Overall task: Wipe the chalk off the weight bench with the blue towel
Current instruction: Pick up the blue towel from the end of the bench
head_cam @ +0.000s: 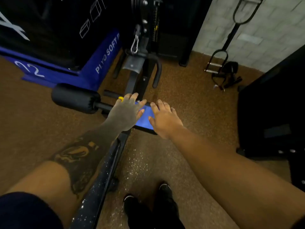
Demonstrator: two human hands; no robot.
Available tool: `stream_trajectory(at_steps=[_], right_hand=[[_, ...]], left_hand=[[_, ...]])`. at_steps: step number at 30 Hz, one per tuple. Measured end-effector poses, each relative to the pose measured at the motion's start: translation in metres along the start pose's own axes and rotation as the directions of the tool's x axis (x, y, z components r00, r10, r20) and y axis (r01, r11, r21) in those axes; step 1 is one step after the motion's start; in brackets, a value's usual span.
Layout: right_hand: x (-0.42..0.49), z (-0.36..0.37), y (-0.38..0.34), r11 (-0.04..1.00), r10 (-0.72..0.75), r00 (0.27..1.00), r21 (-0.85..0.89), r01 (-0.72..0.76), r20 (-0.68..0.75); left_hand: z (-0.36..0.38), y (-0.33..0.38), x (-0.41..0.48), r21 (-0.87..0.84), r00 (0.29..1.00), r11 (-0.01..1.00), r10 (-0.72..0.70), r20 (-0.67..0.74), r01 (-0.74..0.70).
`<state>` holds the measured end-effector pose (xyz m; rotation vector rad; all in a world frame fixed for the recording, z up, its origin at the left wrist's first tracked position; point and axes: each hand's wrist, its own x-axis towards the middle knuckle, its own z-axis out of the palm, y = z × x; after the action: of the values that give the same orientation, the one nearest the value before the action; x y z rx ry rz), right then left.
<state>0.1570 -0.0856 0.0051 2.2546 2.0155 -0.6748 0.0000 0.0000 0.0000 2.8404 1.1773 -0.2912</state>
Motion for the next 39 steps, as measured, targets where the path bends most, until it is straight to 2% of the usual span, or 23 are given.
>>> stream_trajectory(at_steps=[7,11,14,20,22,26,28,30,32,36,39], right_hand=[[0.035,0.039,0.0,0.996,0.021,0.998,-0.088,-0.016,0.054],[0.047,0.046,-0.003,0.993,0.041,0.999,-0.114,-0.039,0.016],[0.05,0.048,-0.004,0.993,0.045,0.999,-0.106,-0.046,-0.01],[0.052,0.045,-0.005,0.997,0.063,0.996,-0.04,-0.065,-0.057],[0.051,0.045,-0.008,0.996,0.072,0.994,-0.037,-0.076,-0.077],[0.05,0.045,-0.016,0.993,0.114,0.987,-0.008,-0.116,-0.115],[0.051,0.044,-0.019,0.993,0.12,0.984,0.034,-0.116,-0.129],[0.049,0.043,-0.022,0.99,0.102,0.984,0.107,-0.087,-0.148],[0.044,0.042,-0.029,0.977,0.083,0.984,0.208,-0.049,-0.16],[0.028,0.048,-0.048,0.923,0.015,0.993,0.383,0.031,-0.116],[0.022,0.062,-0.061,0.879,-0.071,0.995,0.466,0.097,-0.072]], left_hand=[[0.047,-0.009,0.02,0.044,0.995,0.998,-0.058,0.079,0.054],[0.056,-0.013,0.024,-0.039,0.995,0.998,-0.055,0.085,0.058],[0.06,-0.02,0.027,-0.163,0.993,0.981,-0.092,0.074,0.103],[0.055,-0.028,0.029,-0.445,0.929,0.816,-0.344,0.137,0.368],[0.055,-0.029,0.031,-0.501,0.907,0.765,-0.404,0.117,0.405],[0.063,-0.036,0.033,-0.623,0.88,0.653,-0.457,0.127,0.43],[0.066,-0.04,0.031,-0.676,0.895,0.623,-0.427,0.128,0.394],[0.068,-0.045,0.029,-0.719,0.91,0.592,-0.392,0.138,0.364],[0.066,-0.054,0.023,-0.728,0.897,0.56,-0.407,0.173,0.395],[0.064,-0.08,-0.01,-0.792,0.947,0.559,-0.314,0.07,0.244],[0.067,-0.097,-0.039,-0.779,0.943,0.578,-0.328,0.05,0.242]])
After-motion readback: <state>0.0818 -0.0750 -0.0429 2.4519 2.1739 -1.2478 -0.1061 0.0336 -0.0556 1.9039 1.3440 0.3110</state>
